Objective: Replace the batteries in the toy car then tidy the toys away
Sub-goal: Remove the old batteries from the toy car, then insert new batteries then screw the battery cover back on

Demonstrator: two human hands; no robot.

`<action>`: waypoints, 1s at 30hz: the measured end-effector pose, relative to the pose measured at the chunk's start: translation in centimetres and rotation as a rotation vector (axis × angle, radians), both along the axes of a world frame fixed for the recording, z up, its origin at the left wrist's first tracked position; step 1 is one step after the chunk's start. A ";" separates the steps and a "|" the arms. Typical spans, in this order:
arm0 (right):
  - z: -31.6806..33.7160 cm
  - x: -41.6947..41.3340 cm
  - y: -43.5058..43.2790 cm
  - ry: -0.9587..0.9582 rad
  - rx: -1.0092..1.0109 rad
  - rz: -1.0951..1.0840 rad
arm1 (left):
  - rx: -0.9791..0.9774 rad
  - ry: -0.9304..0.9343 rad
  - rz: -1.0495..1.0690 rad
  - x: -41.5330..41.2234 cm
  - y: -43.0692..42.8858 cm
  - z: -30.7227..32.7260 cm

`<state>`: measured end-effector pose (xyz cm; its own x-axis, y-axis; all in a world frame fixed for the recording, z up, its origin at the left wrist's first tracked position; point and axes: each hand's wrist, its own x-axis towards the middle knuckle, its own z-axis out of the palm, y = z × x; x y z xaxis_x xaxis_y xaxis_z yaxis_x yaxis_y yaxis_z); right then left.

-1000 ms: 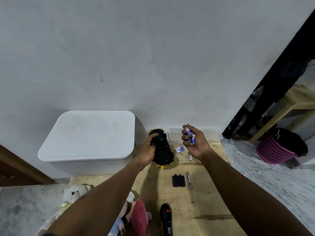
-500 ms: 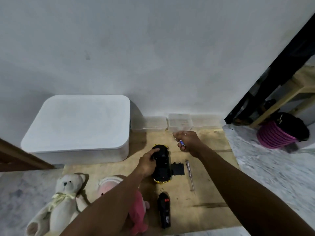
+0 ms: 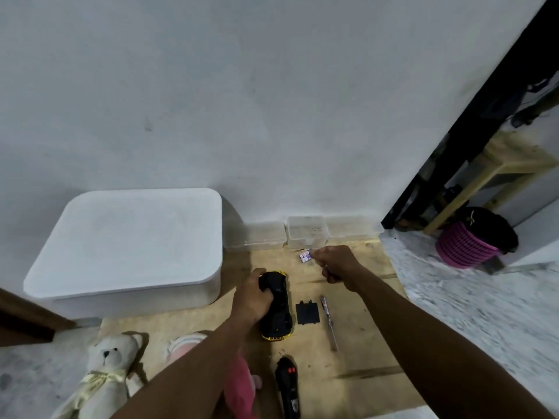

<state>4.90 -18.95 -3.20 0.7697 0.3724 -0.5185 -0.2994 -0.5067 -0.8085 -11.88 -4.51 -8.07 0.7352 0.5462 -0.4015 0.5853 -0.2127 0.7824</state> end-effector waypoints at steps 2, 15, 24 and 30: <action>0.7 0.3 -1.1 -0.026 -0.033 -0.058 | 0.034 -0.022 -0.050 1.2 0.2 1.4; -0.6 11.7 -9.4 -0.336 -0.254 -0.059 | 0.320 -0.008 -0.444 16.8 -2.1 5.6; -4.7 21.8 -9.9 -0.767 -0.767 0.595 | 0.700 0.121 -0.766 27.7 -4.6 1.7; -5.9 23.7 -8.7 -0.932 -0.833 0.863 | 0.903 0.197 -0.906 30.7 -5.4 -0.4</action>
<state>28.59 -27.64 -9.08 0.6380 0.7218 -0.2683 0.7590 -0.6483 0.0607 18.79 -9.94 -8.48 0.9548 0.0207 -0.2966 0.0442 -0.9964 0.0727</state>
